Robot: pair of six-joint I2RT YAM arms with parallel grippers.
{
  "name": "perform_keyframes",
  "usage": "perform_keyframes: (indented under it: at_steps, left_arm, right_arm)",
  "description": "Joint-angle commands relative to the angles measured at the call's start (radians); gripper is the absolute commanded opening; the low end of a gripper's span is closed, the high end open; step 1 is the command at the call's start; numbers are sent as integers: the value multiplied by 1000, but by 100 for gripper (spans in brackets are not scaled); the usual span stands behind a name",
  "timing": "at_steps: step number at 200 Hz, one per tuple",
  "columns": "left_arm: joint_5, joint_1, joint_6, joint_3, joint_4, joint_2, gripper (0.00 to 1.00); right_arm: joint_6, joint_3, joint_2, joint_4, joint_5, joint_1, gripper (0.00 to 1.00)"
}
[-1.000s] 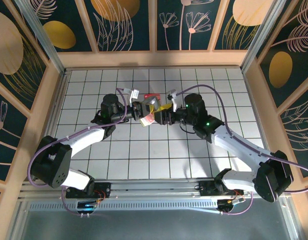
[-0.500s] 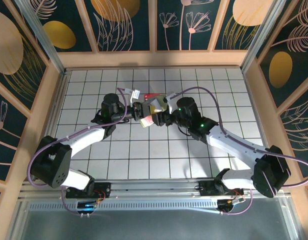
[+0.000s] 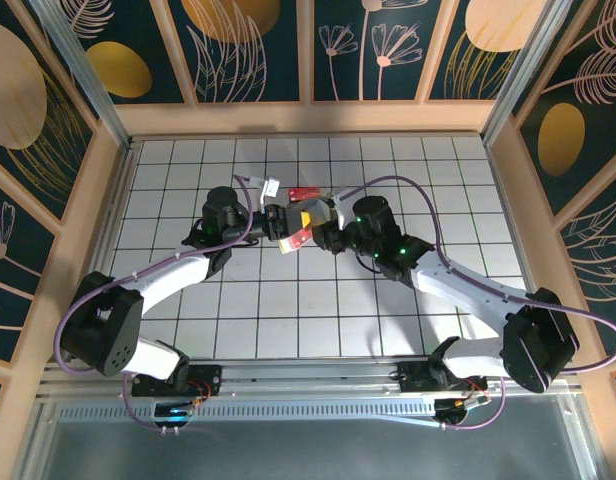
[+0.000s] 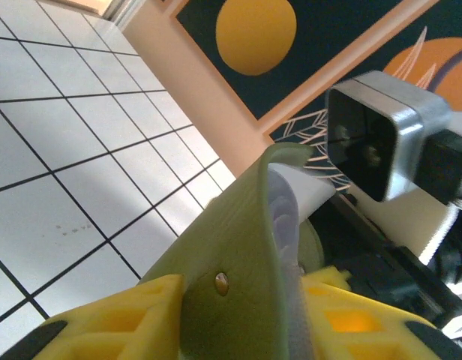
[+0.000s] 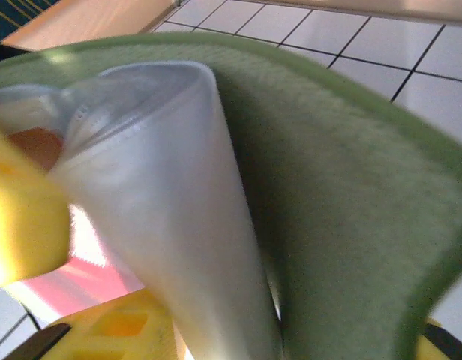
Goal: Take the credit cards out of the card holder
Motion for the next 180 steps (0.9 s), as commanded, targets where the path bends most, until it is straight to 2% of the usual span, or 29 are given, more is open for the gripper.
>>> perform_keyframes:
  at_steps: [1, 35, 57, 91, 115, 147, 180]
  left_arm:
    - [96, -13, -23, 33, 121, -22, 42]
    - [90, -13, 7, 33, 87, -34, 47]
    - [77, -13, 39, 39, 45, -35, 34]
    - [74, -13, 56, 39, 24, -32, 26]
    - [74, -12, 72, 45, 5, -35, 16]
    - [78, -13, 90, 51, -22, -41, 16]
    - [87, -13, 111, 57, -57, -41, 14]
  right_arm:
    - [84, -34, -2, 60, -85, -31, 35]
    - [146, -52, -20, 107, -174, -81, 32]
    - [167, -58, -30, 122, -217, -104, 32]
    - [186, -68, -39, 128, -233, -121, 32]
    - [205, -75, -39, 126, -234, -133, 33]
    - [218, -74, -42, 109, -202, -143, 35]
    - [229, -58, -45, 62, -140, -150, 42]
